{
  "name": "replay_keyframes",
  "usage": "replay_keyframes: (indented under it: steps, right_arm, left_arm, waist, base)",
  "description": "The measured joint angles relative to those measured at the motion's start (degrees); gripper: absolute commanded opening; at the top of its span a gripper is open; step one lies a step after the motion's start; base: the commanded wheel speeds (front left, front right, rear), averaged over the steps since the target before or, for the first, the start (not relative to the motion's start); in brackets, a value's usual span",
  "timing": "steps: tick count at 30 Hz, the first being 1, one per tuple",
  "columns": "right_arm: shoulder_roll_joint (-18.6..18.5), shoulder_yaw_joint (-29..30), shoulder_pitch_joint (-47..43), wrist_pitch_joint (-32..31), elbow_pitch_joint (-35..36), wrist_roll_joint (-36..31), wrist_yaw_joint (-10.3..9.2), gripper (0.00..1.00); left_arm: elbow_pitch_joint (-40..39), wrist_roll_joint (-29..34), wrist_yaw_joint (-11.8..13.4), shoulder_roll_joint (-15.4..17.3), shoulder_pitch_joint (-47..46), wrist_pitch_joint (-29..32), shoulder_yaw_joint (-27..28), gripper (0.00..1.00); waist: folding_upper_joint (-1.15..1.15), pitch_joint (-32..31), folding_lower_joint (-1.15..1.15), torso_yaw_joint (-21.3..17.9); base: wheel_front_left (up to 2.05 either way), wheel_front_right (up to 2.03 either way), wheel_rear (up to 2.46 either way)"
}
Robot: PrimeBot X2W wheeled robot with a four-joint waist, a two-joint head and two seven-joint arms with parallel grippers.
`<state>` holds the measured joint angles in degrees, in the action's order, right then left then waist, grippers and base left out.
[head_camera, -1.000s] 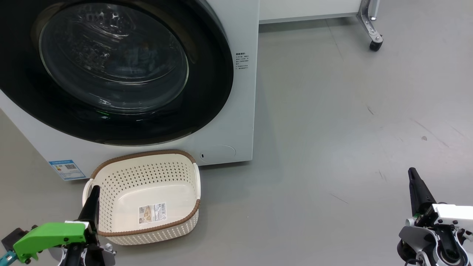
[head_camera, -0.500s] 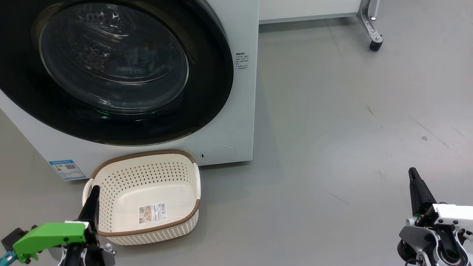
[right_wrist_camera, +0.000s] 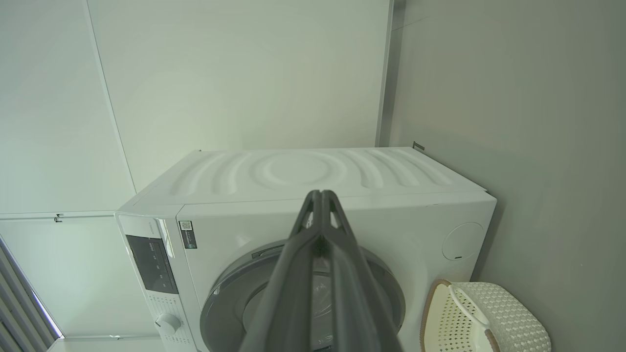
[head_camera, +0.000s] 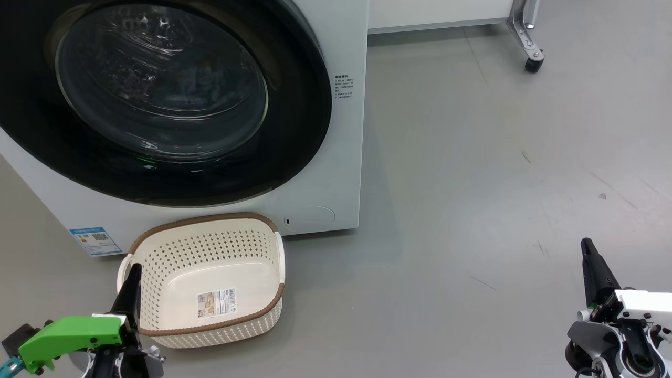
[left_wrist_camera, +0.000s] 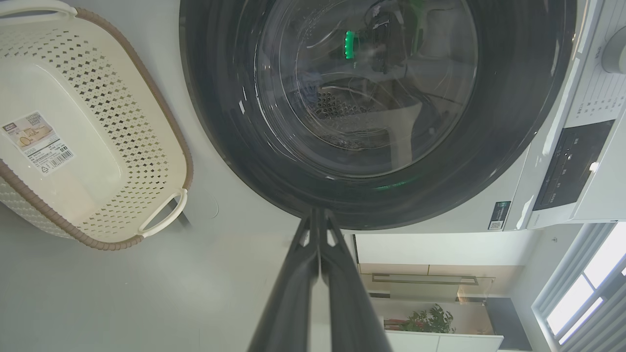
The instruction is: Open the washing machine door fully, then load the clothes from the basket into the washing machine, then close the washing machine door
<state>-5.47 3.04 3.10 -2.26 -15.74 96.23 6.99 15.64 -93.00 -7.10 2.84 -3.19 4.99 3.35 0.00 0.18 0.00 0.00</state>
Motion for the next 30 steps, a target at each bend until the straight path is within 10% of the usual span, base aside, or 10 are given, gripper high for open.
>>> replay_keyframes:
  steps: [30]
  right_arm:
    - [0.1,0.2,0.0,-0.4,0.0,0.0,0.00,0.00]
  left_arm:
    - [0.0,0.0,0.0,0.0,0.0,0.0,0.0,0.00]
  waist:
    - [0.00,0.0,0.00,0.0]
  base:
    - [0.00,0.00,0.00]
